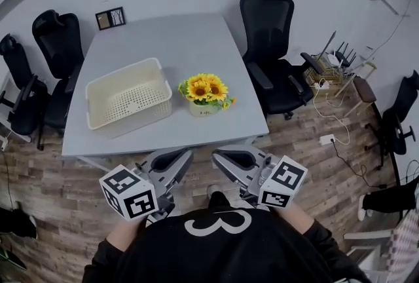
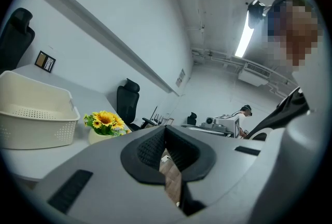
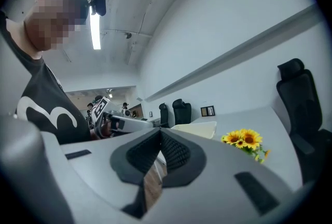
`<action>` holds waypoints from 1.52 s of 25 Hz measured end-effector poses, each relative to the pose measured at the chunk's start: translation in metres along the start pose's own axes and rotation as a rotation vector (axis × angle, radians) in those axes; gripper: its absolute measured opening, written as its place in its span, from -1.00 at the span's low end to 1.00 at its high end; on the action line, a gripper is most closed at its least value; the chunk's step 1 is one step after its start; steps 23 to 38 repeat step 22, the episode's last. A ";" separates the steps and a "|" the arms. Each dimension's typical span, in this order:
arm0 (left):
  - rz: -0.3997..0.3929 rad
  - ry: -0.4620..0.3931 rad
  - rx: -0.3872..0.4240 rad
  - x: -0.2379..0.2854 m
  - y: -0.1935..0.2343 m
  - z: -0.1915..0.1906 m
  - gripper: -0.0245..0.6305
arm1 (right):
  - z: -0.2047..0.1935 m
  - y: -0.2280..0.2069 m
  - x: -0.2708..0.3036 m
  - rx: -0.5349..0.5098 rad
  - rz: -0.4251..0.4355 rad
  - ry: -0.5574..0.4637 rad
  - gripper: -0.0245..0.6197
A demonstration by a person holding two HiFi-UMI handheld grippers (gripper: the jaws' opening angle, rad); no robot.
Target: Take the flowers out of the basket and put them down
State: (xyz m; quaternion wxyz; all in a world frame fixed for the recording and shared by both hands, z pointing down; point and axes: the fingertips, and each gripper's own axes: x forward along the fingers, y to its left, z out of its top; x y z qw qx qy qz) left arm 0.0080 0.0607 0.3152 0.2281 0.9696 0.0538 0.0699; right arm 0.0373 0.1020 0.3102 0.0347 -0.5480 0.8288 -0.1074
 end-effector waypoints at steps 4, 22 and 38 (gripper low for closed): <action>0.000 -0.005 0.001 -0.007 -0.005 -0.002 -0.89 | 0.001 0.008 -0.003 0.005 -0.005 -0.014 -0.90; 0.026 0.005 -0.008 -0.005 0.009 -0.004 -0.89 | -0.005 -0.003 0.011 0.031 0.008 0.002 -0.90; 0.026 0.005 -0.008 -0.005 0.009 -0.004 -0.89 | -0.005 -0.003 0.011 0.031 0.008 0.002 -0.90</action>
